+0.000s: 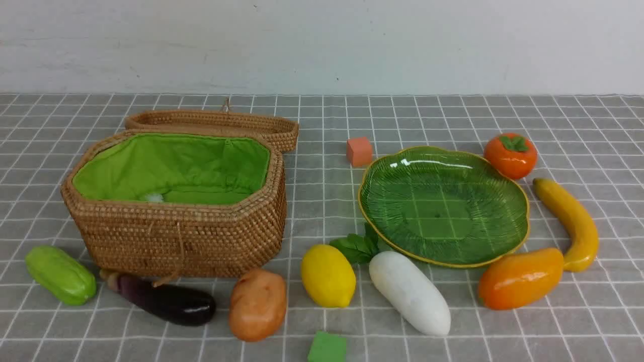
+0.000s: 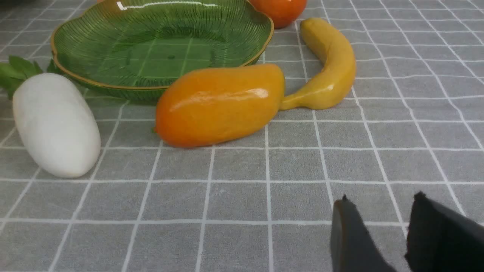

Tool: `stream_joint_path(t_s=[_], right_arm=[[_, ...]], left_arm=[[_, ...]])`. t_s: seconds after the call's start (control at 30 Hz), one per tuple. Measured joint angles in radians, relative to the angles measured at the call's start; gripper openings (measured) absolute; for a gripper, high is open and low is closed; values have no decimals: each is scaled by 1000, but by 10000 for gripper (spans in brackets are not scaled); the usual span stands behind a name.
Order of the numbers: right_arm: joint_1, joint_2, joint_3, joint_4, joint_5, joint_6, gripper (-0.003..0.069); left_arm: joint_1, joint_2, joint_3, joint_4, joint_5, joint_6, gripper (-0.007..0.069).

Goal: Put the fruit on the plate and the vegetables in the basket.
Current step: Take a chayote with your left arm and place it on the basket on the left.

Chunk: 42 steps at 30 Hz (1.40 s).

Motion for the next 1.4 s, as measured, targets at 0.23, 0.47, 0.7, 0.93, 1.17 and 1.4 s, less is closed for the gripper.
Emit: stream_joint_path(t_s=[0.23,0.47,0.7,0.93,1.17,1.4], right_arm=[[0,0,0,0,0,0,240],[0,0,0,0,0,0,240],[0,0,0,0,0,0,240],[0,0,0,0,0,0,240],[0,0,0,0,0,0,240],[0,0,10,146,-81,121,240]], left_arm=[[0,0,0,0,0,0,238],[0,0,0,0,0,0,238],[0,0,1,-25,-36,-13,238],[0,0,1,-320,-194,-154,238],[0,0,-4,-552,-341,-214,221],[0,79,-232,-547,-60,-106,-13]])
